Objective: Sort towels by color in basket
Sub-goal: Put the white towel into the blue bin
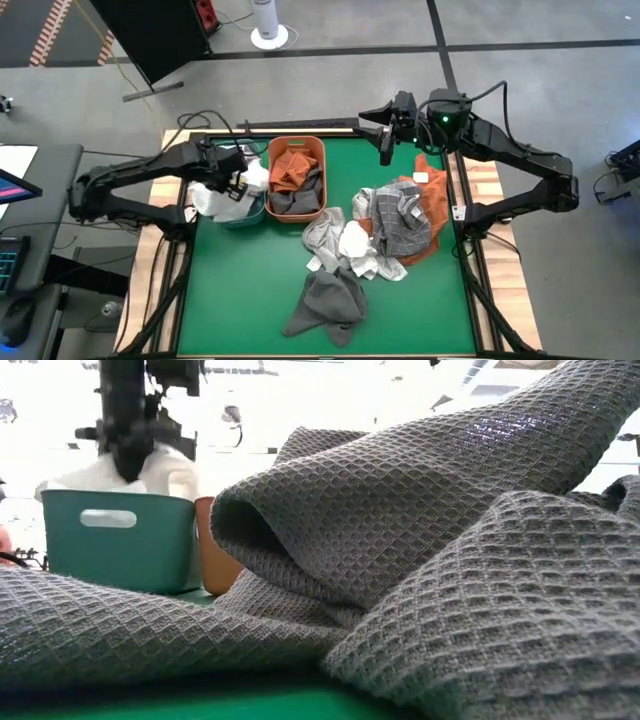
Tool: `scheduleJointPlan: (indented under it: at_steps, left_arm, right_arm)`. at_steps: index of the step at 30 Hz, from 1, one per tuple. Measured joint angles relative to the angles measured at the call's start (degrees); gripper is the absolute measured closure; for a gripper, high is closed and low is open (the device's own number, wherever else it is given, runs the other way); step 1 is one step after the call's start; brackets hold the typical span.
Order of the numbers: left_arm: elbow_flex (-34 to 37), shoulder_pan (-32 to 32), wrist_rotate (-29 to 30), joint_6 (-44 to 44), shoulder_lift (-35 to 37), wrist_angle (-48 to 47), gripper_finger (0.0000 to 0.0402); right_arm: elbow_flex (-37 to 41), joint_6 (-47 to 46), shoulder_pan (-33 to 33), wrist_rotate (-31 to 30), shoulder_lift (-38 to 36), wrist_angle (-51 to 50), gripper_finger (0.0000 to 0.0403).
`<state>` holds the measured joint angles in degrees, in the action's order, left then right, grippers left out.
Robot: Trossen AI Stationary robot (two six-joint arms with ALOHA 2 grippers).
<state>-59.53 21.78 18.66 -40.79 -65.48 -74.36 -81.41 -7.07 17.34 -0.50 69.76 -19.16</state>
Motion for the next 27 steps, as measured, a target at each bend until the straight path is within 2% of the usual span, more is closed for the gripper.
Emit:
scheduleJointPlan:
  at_steps: [7, 14, 21, 27]
  left_arm:
    - [6.0, 4.7, -3.1, -6.5, -0.8, 9.5, 0.0398]
    - [8.1, 5.2, -5.0, -5.3, -4.2, 11.8, 0.0373]
    - [8.3, 5.2, -8.6, 0.4, -9.6, 12.5, 0.0311]
    - [5.7, 5.1, -9.6, 4.2, -9.3, 12.1, 0.0245]
  right_arm:
    - [0.0, -0.9, -0.1, 0.0, 0.0, -0.1, 0.0157]
    - [0.0, -1.0, -1.1, 0.1, 0.0, -0.3, 0.0157]
    - [0.0, -0.5, -2.0, 0.1, 0.0, -0.7, 0.0157]
    - [0.0, -0.4, -2.0, 0.1, 0.0, -3.1, 0.0157]
